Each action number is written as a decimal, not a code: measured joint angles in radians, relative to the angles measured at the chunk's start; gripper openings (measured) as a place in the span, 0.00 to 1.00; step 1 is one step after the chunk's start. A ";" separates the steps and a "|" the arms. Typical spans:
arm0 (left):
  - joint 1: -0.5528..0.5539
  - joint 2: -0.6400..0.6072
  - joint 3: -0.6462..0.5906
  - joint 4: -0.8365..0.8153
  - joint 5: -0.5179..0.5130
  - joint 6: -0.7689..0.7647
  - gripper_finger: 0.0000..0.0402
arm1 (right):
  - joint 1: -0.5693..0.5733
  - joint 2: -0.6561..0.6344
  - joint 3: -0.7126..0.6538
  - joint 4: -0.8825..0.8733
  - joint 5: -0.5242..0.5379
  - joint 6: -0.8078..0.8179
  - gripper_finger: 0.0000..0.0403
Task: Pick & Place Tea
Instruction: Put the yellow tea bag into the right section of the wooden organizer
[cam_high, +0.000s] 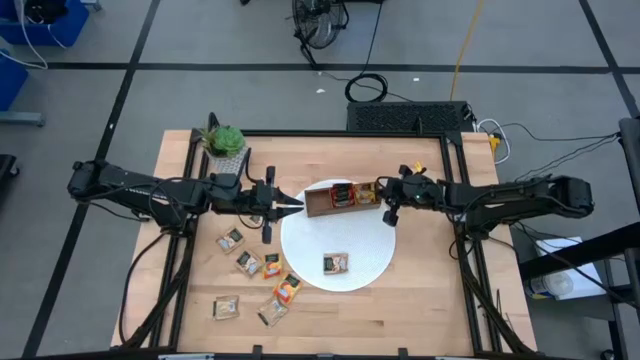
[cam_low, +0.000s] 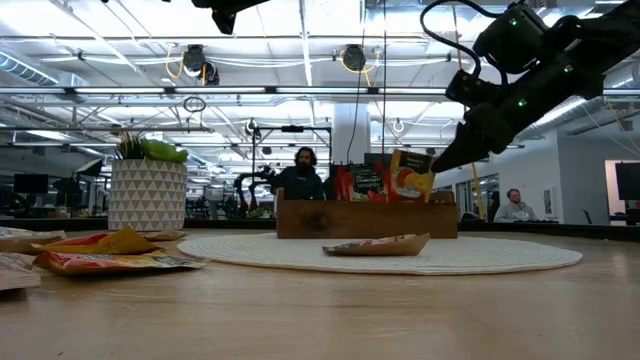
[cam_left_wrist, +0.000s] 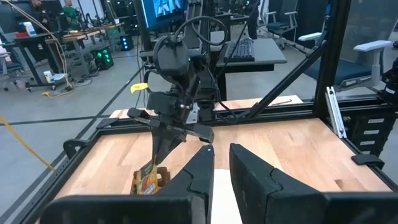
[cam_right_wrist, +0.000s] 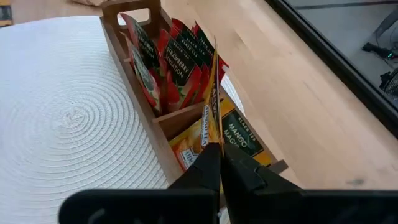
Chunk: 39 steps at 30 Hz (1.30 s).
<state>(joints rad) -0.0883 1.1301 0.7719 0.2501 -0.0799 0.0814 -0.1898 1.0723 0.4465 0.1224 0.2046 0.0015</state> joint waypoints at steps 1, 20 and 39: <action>0.000 0.000 0.000 0.000 0.000 -0.001 0.14 | 0.003 -0.007 0.000 -0.006 0.001 0.010 0.00; 0.004 0.000 0.000 0.005 -0.009 0.000 0.14 | -0.029 0.051 0.001 -0.056 0.000 0.016 0.00; 0.004 0.000 0.000 0.007 -0.008 0.000 0.14 | -0.031 0.126 -0.001 0.093 0.007 -0.040 0.24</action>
<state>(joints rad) -0.0845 1.1301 0.7719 0.2573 -0.0883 0.0811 -0.2207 1.1984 0.4458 0.2155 0.2111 -0.0383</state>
